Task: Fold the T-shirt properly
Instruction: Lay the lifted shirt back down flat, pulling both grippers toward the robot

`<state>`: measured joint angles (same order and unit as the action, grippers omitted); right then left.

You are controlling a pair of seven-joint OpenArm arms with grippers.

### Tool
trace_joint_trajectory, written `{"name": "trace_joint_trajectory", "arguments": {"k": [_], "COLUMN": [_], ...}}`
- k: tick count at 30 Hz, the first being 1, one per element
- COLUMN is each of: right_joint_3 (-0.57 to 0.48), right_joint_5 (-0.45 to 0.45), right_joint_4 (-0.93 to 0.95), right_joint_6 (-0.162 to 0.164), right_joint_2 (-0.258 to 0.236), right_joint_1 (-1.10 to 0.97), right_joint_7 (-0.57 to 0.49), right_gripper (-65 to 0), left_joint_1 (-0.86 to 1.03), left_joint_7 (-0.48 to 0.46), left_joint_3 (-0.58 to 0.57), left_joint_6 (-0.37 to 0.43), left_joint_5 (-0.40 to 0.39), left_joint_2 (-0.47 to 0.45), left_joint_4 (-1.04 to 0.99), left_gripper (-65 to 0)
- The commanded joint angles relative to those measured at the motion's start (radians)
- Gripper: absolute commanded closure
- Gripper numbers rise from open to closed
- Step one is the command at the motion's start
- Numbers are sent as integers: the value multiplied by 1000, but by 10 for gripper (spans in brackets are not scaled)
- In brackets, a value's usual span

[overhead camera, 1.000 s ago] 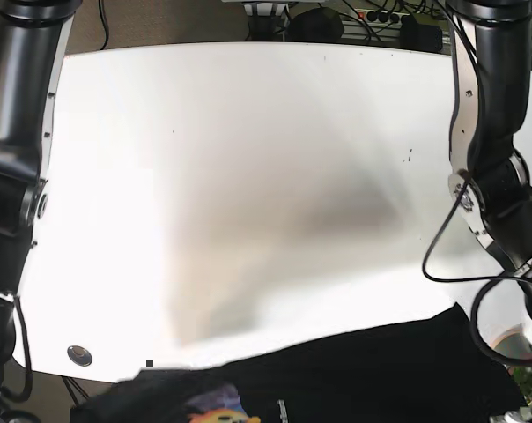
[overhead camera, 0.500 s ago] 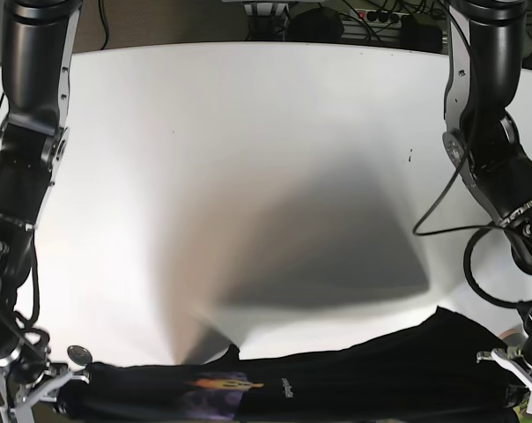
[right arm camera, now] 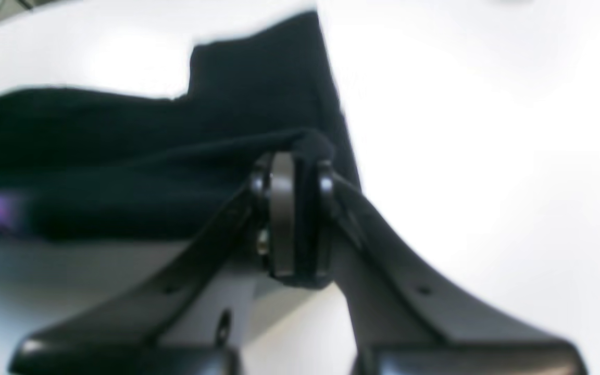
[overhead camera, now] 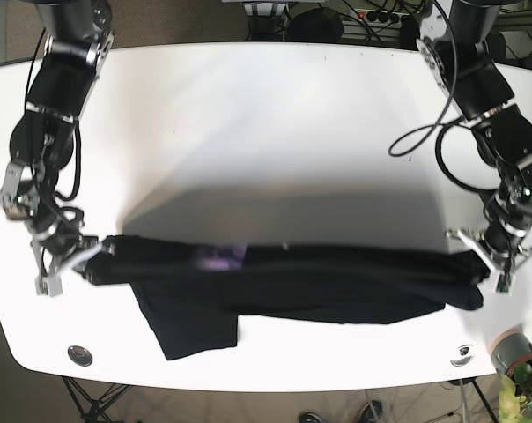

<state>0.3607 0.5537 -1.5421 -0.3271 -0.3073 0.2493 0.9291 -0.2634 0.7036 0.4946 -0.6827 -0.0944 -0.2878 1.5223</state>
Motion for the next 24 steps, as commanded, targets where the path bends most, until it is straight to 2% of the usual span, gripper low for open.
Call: {"name": "trace_joint_trajectory", "arguments": {"k": [1, 9, 20, 24], "right_joint_3": [18, 34, 34, 34], "right_joint_5": [9, 13, 13, 13], "right_joint_4": [-50, -137, -228, -242], "right_joint_6": [-13, -13, -14, -16], "right_joint_2": [3, 53, 56, 73], "right_joint_1": [-20, -202, -356, -402], "right_joint_7": [-31, -31, -29, -29], "right_gripper": [-29, -29, -29, -29], "left_joint_1": [34, 189, 307, 341], "left_joint_7": [-37, -72, -72, -72], "left_joint_3": [23, 91, 154, 154], "left_joint_6": [13, -15, -15, -15], "left_joint_5": [-1, -1, -1, -1], "left_joint_2": [-9, 3, 2, -3], "left_joint_4": [24, 24, 31, 31], "left_gripper": [0, 0, 0, 0]}}
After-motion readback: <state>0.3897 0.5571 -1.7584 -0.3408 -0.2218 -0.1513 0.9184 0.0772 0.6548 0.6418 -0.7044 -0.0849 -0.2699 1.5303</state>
